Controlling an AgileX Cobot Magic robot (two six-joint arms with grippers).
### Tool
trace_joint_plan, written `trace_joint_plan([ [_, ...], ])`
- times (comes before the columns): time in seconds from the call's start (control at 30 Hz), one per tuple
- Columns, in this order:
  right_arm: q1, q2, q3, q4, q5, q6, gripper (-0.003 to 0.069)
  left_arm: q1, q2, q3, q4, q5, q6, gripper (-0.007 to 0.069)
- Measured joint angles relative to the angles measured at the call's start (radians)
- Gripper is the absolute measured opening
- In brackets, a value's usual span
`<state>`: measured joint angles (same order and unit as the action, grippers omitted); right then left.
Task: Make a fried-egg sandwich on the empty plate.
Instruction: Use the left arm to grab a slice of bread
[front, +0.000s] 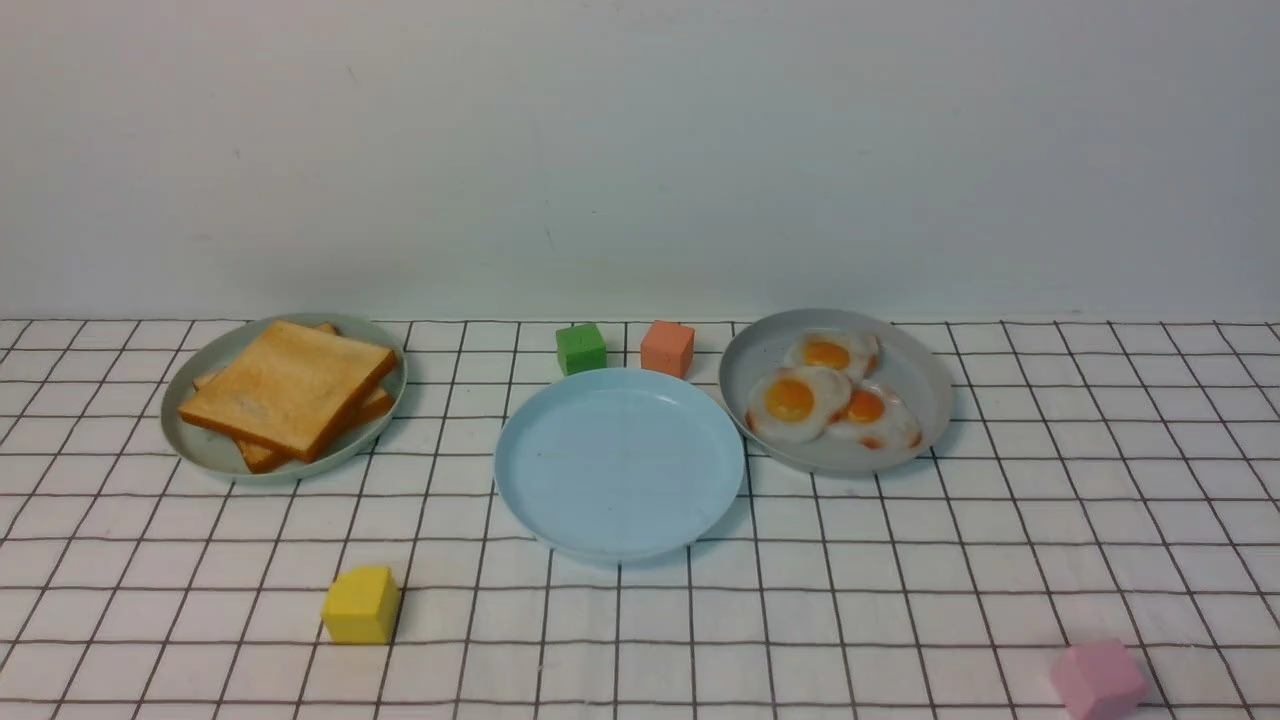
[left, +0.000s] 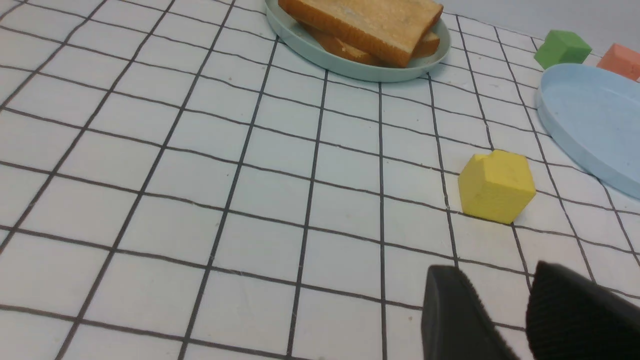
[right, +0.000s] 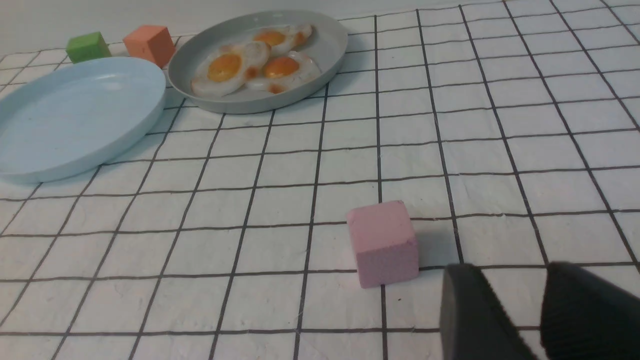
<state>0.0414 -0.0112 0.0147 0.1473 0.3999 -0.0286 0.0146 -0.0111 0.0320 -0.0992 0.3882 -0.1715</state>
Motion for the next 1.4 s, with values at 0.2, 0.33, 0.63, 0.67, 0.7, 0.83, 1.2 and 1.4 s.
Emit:
trace_joint_plan([
  [0.2, 0.000, 0.000, 0.000, 0.000, 0.000, 0.000, 0.0241, 0.000, 0.000, 0.000, 0.000, 0.000, 0.000, 0.0238],
  [0.33, 0.000, 0.000, 0.000, 0.000, 0.000, 0.000, 0.0241, 0.000, 0.000, 0.000, 0.000, 0.000, 0.000, 0.0238],
  [0.63, 0.000, 0.000, 0.000, 0.000, 0.000, 0.000, 0.0241, 0.000, 0.000, 0.000, 0.000, 0.000, 0.000, 0.0238],
  [0.67, 0.000, 0.000, 0.000, 0.000, 0.000, 0.000, 0.0241, 0.000, 0.000, 0.000, 0.000, 0.000, 0.000, 0.0238],
  [0.7, 0.000, 0.000, 0.000, 0.000, 0.000, 0.000, 0.0241, 0.000, 0.000, 0.000, 0.000, 0.000, 0.000, 0.0238],
  [0.83, 0.000, 0.000, 0.000, 0.000, 0.000, 0.000, 0.0241, 0.000, 0.000, 0.000, -0.012, -0.014, -0.005, 0.0238],
  [1.2, 0.000, 0.000, 0.000, 0.000, 0.000, 0.000, 0.0241, 0.000, 0.000, 0.000, -0.589, -0.284, -0.221, 0.0238],
  [1.4, 0.000, 0.000, 0.000, 0.001, 0.000, 0.000, 0.0241, 0.000, 0.035, -0.136, -0.656, -0.147, -0.091, 0.0162],
])
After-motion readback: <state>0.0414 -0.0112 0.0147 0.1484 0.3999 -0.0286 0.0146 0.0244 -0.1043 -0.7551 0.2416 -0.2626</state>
